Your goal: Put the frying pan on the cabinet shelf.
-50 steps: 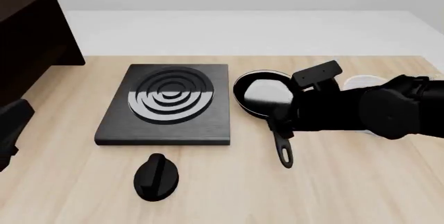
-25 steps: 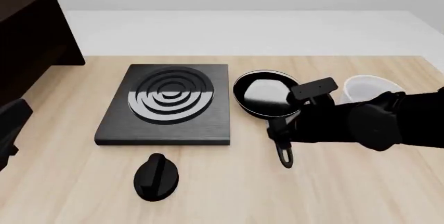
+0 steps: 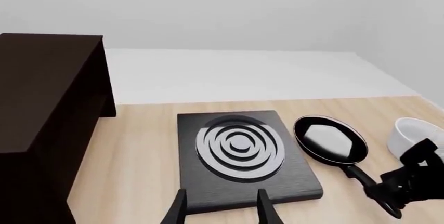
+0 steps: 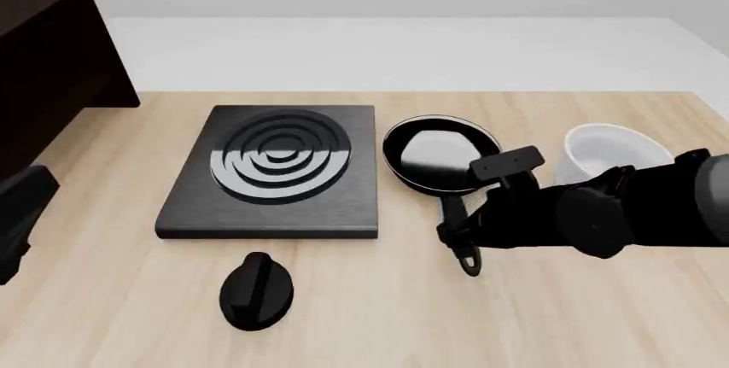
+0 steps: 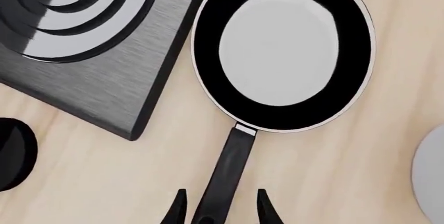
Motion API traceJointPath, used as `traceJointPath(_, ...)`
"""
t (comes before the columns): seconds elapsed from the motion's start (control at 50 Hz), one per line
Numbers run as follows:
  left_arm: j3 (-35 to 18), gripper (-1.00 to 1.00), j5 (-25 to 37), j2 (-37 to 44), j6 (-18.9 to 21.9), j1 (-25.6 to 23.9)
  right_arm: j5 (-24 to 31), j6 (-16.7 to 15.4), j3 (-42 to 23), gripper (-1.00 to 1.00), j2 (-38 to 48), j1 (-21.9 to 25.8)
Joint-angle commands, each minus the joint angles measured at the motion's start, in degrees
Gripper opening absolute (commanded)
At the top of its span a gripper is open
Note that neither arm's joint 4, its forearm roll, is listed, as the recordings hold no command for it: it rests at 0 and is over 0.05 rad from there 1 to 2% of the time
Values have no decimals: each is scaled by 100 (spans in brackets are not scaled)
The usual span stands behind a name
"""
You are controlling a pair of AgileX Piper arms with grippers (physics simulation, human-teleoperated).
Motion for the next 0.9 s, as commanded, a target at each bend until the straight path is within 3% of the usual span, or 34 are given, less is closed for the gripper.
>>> traceJointPath(0.02, 51, 100, -57, 21, -2, -1, 6, -27, -147, 100, 220, 12)
traceJointPath(0.62, 143, 100, -70, -20, -3, 5, -208, 12, -119, 100, 680, 82)
traceJointPath(0.64, 146, 100, -70, -21, 0, 4, -218, -64, -118, -100, 578, 13)
traceJointPath(0.9, 119, 100, -49, -11, 30, -23, -31, -137, -31, -100, 6, -134)
